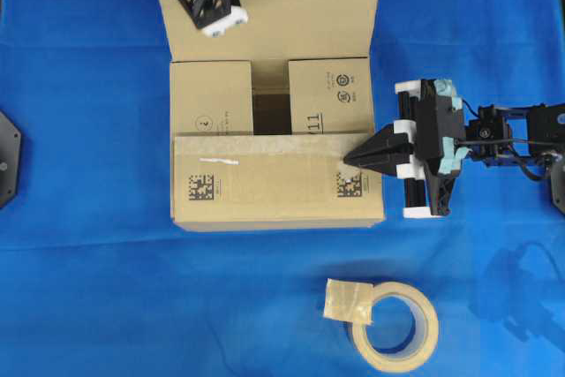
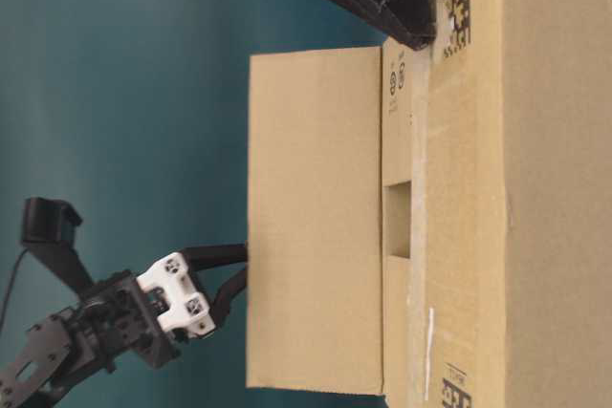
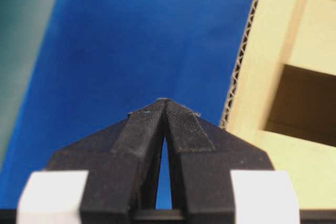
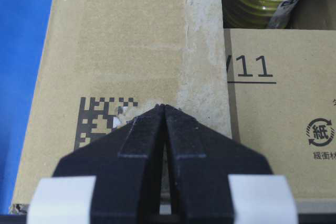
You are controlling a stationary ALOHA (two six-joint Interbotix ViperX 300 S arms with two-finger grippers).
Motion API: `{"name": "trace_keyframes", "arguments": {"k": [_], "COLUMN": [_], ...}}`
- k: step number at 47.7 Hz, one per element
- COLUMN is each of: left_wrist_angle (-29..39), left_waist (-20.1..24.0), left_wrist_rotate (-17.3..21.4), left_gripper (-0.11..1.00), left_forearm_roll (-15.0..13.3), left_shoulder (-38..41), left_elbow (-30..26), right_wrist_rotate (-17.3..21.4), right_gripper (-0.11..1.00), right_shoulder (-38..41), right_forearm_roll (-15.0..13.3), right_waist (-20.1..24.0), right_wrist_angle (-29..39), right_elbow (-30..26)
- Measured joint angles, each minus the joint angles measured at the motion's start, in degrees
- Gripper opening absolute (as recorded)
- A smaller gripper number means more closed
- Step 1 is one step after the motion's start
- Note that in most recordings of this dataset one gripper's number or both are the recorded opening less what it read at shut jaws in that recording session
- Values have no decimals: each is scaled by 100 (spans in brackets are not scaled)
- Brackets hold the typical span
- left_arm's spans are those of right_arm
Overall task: Close the cardboard box.
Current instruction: 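Fold the back flap forward over the box with the left gripper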
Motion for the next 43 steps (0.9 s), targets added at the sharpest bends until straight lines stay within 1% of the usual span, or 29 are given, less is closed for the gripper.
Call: {"name": "trace_keyframes", "arguments": {"k": [6,18,23,34,43], "left_wrist_angle": [0,-176,-404,-1362,-2197], "left_waist": [-264,-756,-940,-1345,-1564], "left_wrist_rotate": [-53,-492,-598,-896,-1169], "left_gripper": [0,0,0,0,0], "left_forearm_roll": [0,0,-9,0,0], "left_shoulder": [-53,-211,-308,-598,-703], "left_elbow": [132,431,606,1239,1828], "right_wrist_rotate": [-9,-9,-9,-9,-9], "right_gripper": [0,0,0,0,0], "right_shoulder": [0,0,0,0,0], "right_forearm_roll": [-26,-35,-35,-35,-35], "right_waist": [-35,-79,-97,-105,-105], "right_wrist_angle": [0,0,9,0,0], "right_elbow": [0,0,0,0,0]}}
